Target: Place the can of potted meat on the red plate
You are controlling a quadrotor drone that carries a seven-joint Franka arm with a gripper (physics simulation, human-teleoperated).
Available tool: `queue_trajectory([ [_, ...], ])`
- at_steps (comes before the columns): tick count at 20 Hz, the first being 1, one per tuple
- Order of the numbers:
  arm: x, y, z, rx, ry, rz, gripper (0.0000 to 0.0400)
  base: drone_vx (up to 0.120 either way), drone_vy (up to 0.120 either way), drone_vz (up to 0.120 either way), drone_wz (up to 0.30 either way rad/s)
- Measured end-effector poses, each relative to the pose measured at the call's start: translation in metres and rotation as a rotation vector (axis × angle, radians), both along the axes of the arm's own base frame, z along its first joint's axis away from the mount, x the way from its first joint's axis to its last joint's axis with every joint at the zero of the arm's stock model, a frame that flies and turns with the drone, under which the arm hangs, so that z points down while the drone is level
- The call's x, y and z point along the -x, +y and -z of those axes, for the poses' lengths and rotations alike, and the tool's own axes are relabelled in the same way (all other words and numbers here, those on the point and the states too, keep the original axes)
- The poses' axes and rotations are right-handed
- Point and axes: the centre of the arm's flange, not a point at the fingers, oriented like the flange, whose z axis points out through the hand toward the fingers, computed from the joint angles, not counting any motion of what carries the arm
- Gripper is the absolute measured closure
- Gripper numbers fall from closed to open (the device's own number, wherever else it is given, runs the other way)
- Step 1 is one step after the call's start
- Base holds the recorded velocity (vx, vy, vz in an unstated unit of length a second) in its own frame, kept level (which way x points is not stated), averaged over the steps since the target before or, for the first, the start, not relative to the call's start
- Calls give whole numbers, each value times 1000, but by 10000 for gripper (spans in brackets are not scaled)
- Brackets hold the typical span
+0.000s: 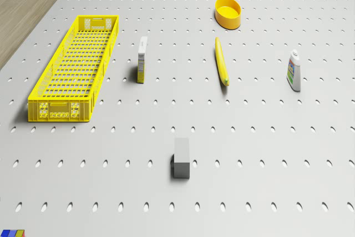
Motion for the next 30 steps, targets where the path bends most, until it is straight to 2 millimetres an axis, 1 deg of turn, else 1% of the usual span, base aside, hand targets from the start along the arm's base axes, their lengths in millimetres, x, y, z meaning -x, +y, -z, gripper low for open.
queue_trajectory([
  [20,2,5,0,46,-15,1,0,120,-120,0,0],
  [26,2,13,1,130,-20,3,0,120,-120,0,0],
  [30,2,25,3,257,-22,5,0,120,-120,0,0],
])
